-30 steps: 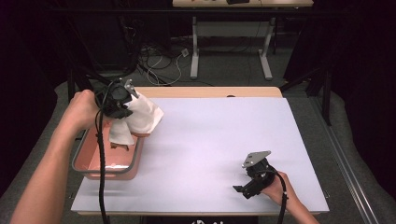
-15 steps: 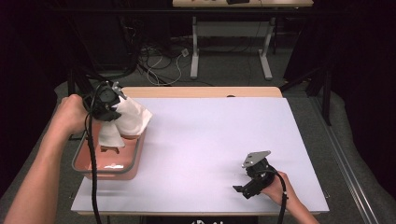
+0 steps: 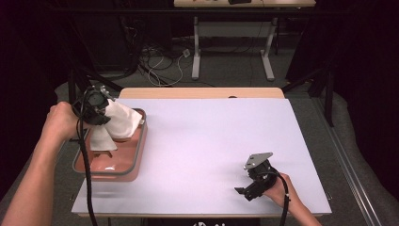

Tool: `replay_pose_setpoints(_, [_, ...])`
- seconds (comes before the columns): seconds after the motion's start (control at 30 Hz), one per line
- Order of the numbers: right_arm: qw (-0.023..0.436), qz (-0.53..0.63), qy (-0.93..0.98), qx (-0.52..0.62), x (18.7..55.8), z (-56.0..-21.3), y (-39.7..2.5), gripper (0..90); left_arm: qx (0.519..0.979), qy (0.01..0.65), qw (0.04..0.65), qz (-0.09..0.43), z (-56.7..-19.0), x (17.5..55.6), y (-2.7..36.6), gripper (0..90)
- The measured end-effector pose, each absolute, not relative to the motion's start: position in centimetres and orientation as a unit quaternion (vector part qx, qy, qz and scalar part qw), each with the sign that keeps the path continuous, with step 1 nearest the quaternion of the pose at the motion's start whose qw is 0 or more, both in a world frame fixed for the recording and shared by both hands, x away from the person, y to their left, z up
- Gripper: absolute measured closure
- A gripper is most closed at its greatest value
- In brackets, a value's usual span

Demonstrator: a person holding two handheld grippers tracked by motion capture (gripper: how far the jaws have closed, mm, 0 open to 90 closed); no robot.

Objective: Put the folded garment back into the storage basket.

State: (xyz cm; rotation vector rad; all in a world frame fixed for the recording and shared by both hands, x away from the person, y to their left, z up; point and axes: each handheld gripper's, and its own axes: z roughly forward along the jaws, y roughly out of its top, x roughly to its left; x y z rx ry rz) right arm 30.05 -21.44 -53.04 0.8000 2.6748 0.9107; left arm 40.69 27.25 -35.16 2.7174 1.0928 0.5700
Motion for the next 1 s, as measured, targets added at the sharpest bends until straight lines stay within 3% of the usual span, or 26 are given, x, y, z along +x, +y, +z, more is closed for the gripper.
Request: replay_pose_setpoints(1.0, [0.101,0.307,0.908,0.266,30.0,-53.1,-21.3,0.0,0.890,0.427,0.101,0.123,-41.0,42.2,27.3,83.0])
